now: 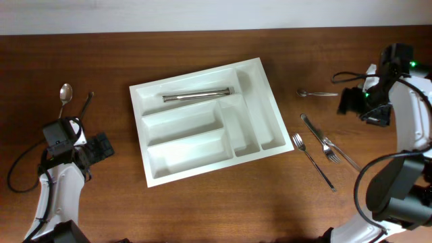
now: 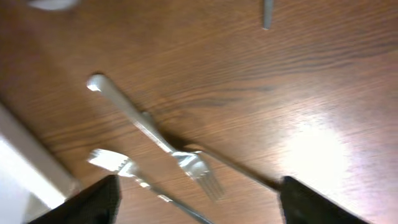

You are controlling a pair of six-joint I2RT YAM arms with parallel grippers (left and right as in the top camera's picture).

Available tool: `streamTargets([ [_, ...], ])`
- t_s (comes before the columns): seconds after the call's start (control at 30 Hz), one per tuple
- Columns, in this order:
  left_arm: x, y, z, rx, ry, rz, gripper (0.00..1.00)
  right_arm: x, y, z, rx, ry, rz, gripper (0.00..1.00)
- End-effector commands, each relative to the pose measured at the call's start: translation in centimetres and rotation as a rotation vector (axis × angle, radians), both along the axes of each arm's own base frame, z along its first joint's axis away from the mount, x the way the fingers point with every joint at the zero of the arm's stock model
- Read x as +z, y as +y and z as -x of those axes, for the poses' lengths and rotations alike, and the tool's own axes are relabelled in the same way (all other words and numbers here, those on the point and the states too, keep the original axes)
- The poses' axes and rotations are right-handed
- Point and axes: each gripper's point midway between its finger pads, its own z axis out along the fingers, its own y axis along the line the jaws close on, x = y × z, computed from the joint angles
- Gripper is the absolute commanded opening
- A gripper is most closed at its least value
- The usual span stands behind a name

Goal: Pack container

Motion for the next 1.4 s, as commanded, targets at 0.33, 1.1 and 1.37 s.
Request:
streamTargets([
  [0.33,0.5,0.4,-0.4,-0.004,-0.007,-0.012,0.99,-6.3,0.7,2.0,0.247,0.198,-0.038,0.71],
  [1.1,0.5,0.4,-0.4,-0.004,-0.007,-0.013,0.99,-12.8,1.4,6.3,0.523,0.277,-0.043,0.51],
  [1.37,0.5,0.4,-0.4,-0.004,-0.007,-0.012,0.99,-12.8,1.7,6.1,0.507,0.247,-0.085,0.52],
])
